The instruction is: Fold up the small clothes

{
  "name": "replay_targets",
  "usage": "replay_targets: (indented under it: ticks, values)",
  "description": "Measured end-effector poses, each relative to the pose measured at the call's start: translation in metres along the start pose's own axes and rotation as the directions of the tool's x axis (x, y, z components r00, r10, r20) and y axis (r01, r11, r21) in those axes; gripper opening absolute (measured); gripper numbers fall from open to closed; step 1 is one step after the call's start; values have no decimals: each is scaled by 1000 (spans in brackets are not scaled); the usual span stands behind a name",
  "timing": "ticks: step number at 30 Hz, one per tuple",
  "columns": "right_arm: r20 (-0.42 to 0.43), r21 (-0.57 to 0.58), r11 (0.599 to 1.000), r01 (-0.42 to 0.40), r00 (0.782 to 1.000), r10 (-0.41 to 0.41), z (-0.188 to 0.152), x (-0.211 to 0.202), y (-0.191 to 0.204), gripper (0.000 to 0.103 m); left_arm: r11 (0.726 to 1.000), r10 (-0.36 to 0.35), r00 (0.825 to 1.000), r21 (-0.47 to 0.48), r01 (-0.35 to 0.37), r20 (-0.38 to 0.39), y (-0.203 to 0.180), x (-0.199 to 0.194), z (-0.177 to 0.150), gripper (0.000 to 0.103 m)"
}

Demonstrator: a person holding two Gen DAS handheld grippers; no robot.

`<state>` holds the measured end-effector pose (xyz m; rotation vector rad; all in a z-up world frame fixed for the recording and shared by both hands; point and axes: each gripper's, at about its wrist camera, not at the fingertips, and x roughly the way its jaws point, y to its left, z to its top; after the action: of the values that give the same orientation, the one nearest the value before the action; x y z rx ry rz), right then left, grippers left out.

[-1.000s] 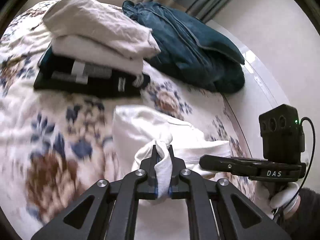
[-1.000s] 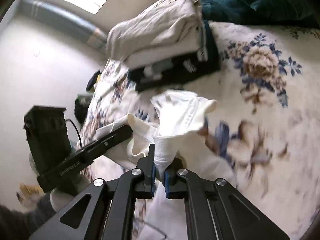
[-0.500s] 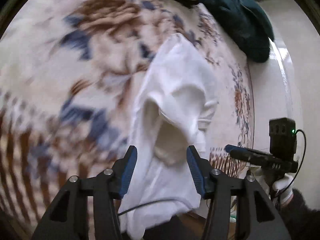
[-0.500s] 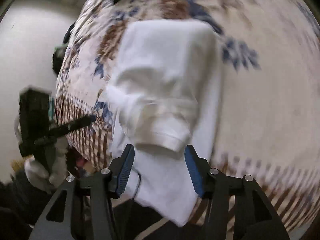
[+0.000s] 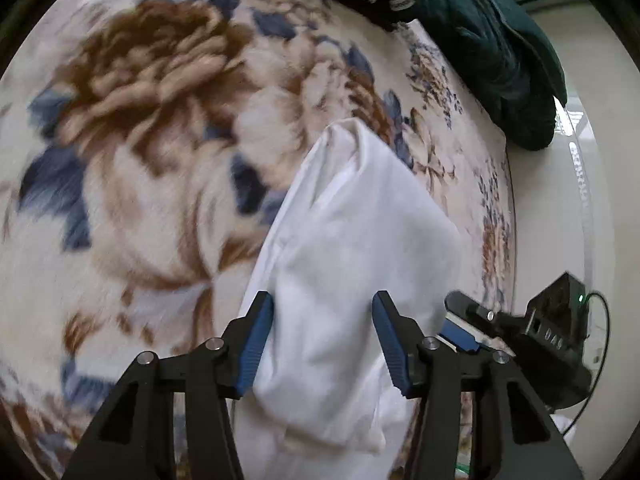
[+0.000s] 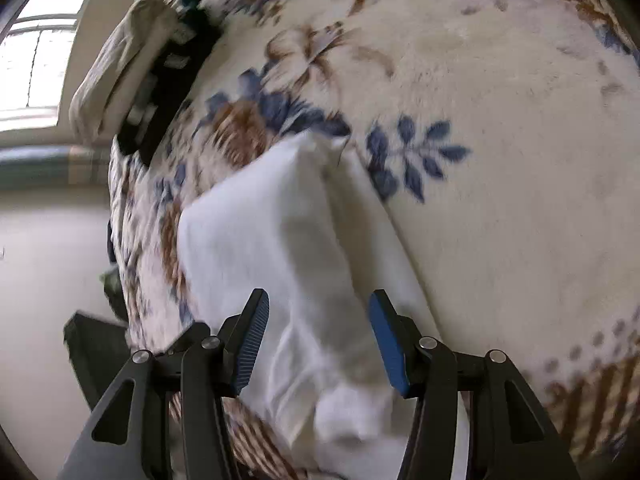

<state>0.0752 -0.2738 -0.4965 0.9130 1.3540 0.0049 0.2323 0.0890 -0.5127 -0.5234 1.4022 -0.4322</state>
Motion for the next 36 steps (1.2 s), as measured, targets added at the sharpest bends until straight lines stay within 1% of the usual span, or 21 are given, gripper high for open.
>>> replay_targets:
  ticks: [1, 2, 3, 4, 6, 9, 13, 14, 16, 17, 18, 19, 22, 23, 24, 26, 27, 30, 32, 35, 36]
  values:
    - [4, 11, 1000, -29, 1000, 29, 5, 4, 0, 55, 1000, 0, 1000, 23, 0, 27, -6, -3, -2, 21]
    - [8, 19, 998, -68, 998, 67, 9, 8, 3, 47, 999, 1, 999, 47, -3, 36, -12, -4, -3, 5]
    - [18, 17, 997, -80, 997, 79, 12, 9, 5, 24, 998, 1, 999, 68, -4, 37, -18, -6, -5, 5]
    - [27, -4, 997, -75, 997, 76, 15, 8, 11, 17, 997, 0, 999, 75, -3, 45, -21, -8, -9, 5]
    - [49, -59, 998, -39, 998, 42, 19, 3, 23, 10, 998, -9, 999, 69, 6, 32, -24, -9, -13, 5]
    - [69, -79, 996, -29, 997, 35, 25, -9, 29, 9, 997, 19, 1000, 70, -20, 17, -23, -9, -19, 8]
    - [-53, -153, 985, 82, 994, -91, 31, 0, 34, 15, 999, 30, 998, 44, -28, -57, -16, -5, -8, 16]
    - [-63, -160, 983, 92, 993, -103, 34, 0, 35, 20, 999, 20, 999, 49, -18, -37, -18, -12, -2, 22]
    - [-36, -142, 988, 55, 998, -60, 40, -7, 35, 40, 998, 6, 1000, 57, -6, -5, -20, -22, 7, 29]
    - [-10, -112, 993, 27, 1000, -28, 45, -12, 32, 53, 999, -4, 1000, 53, 4, 17, -22, -24, 17, 38]
    - [1, -81, 997, 3, 1000, -3, 49, -14, 27, 56, 999, -12, 1000, 45, 11, 25, -21, -23, 24, 50]
    - [4, -43, 999, -22, 1000, 23, 54, -12, 23, 56, 999, -30, 999, 30, 29, 28, -21, -17, 34, 52]
    - [-59, 48, 997, -57, 996, 59, 72, 13, 12, 56, 998, -62, 998, 4, 62, -14, -21, 11, 56, 48]
    - [-89, 65, 996, -61, 994, 67, 75, 22, 11, 56, 998, -65, 998, 25, 65, -22, -25, 19, 61, 25]
    - [-116, 76, 995, -59, 991, 67, 77, 32, 13, 49, 996, -39, 999, 78, 41, -25, -34, 24, 64, 5]
    - [-114, 42, 996, -75, 990, 79, 79, 38, 21, 26, 983, -11, 1000, 181, 14, -20, -51, 26, 67, 4]
    - [-112, 16, 998, -61, 992, 62, 80, 38, 26, 22, 979, 0, 1000, 203, 1, -6, -56, 26, 70, 4]
    - [-64, -50, 998, -46, 997, 43, 87, 34, 41, 18, 987, -30, 1000, 157, 29, 7, -54, 26, 86, 4]
    - [-30, -36, 998, -54, 998, 52, 99, 32, 43, 18, 994, -38, 999, 100, 39, -14, -40, 36, 100, 4]
    - [-99, -8, 999, -46, 994, 45, 111, 44, 40, 21, 996, -94, 992, -4, 94, -79, -14, 43, 109, 9]
    - [-122, -12, 999, -43, 992, 41, 111, 45, 41, 29, 995, -100, 991, -22, 99, -83, -9, 39, 108, 15]
